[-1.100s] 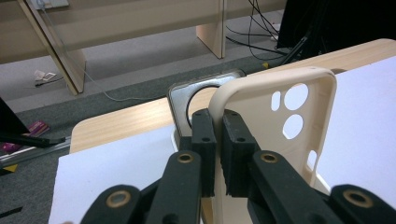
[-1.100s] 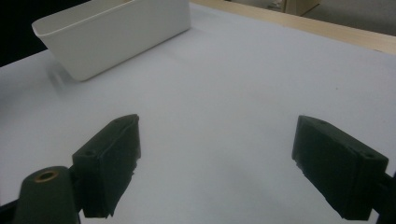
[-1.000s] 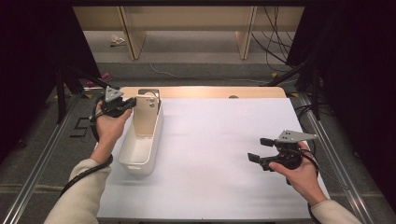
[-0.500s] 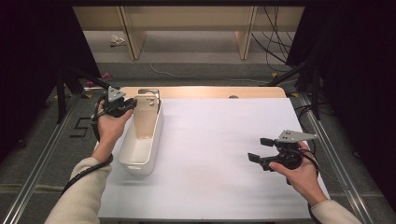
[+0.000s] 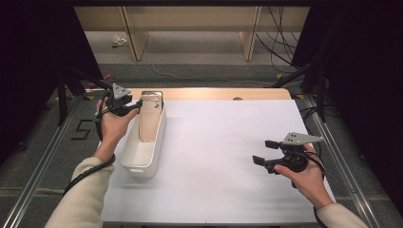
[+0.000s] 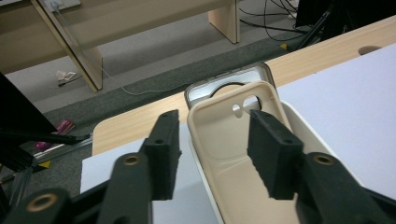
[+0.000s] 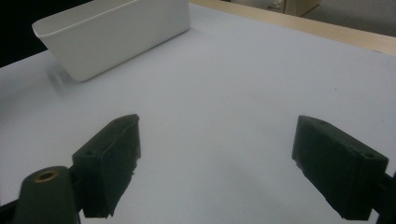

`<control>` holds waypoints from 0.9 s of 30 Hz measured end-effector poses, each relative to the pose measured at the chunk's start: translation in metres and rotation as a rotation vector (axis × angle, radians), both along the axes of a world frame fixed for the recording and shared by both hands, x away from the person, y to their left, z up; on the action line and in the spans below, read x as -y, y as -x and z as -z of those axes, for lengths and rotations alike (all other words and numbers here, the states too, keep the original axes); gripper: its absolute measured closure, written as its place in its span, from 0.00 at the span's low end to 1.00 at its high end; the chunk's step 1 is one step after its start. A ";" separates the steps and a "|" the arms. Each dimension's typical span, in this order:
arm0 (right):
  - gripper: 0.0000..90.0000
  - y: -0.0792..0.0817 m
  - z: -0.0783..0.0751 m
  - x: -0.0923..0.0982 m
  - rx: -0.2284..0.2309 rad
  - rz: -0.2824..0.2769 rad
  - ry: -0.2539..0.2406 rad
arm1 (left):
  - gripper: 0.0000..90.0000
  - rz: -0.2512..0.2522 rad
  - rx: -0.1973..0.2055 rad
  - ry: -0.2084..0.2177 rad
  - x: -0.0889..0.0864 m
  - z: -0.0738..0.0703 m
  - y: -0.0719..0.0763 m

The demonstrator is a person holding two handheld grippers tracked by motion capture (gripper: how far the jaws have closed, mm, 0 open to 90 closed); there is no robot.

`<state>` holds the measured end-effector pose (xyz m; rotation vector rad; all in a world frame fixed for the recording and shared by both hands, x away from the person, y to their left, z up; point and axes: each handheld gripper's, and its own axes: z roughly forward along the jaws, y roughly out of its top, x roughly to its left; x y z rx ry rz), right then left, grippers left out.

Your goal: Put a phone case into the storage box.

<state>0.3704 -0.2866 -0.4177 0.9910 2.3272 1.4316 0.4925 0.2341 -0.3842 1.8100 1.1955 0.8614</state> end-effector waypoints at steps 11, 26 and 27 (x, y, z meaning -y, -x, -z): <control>0.18 0.000 0.001 -0.001 -0.006 -0.003 0.004 | 0.32 0.051 -0.014 0.032 0.009 -0.011 0.038; 0.18 -0.001 0.001 0.000 -0.006 0.000 0.003 | 0.17 0.181 -0.019 0.103 0.021 -0.004 0.077; 0.18 -0.001 0.001 0.001 -0.007 0.000 0.002 | 0.17 0.192 -0.016 0.105 0.023 -0.004 0.081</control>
